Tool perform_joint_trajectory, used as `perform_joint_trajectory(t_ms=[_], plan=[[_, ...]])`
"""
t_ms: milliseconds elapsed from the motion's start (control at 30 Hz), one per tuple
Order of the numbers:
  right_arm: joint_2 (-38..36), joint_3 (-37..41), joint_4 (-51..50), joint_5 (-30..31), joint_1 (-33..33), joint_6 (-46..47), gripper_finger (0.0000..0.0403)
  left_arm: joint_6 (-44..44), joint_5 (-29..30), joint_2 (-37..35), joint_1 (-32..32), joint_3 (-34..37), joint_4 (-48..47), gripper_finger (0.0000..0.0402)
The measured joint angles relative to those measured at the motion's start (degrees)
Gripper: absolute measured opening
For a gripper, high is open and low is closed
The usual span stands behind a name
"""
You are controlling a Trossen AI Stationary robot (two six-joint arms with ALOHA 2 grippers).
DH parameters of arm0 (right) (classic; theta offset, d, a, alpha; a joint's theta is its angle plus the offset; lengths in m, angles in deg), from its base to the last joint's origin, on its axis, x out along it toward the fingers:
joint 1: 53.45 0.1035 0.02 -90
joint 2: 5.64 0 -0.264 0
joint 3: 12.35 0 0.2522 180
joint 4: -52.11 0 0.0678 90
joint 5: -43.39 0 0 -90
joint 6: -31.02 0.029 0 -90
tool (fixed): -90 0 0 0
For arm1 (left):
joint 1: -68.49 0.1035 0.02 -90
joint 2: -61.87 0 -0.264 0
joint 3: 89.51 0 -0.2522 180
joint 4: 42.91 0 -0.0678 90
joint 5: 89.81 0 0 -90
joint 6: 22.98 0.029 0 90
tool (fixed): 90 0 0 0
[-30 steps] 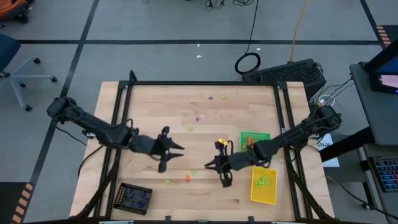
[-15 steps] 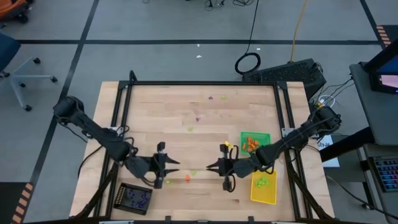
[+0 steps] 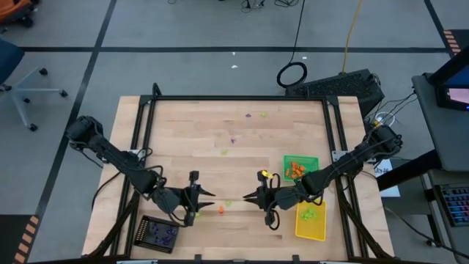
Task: Sort Halloween decoration
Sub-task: Put the green spider toy into the yellow bin
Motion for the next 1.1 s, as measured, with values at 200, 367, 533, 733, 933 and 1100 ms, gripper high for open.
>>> perform_joint_trajectory(t_ms=[200,367,533,733,933,1100], plan=[[-0.1,0.0,0.0,0.0,0.0,-8.6,0.0004,3.3,0.0,0.0,0.0,0.0,2.0,0.0118],[-0.1,0.0,0.2,0.0,0.0,-17.5,0.0004,2.9,0.0,0.0,0.0,0.0,4.1,0.0118],[-0.1,0.0,2.1,0.0,0.0,-26.5,0.0004,2.9,0.0,0.0,0.0,0.0,5.5,0.0118],[-0.1,0.0,2.6,0.0,0.0,-39.0,0.0004,2.9,0.0,0.0,0.0,0.0,5.6,0.0118],[-0.1,0.0,2.6,0.0,0.0,-44.3,0.0004,3.3,0.0,0.0,0.0,0.0,5.6,0.0118],[-0.1,0.0,2.6,0.0,0.0,-45.2,0.0004,3.8,0.0,0.0,0.0,0.0,5.6,0.0118]])
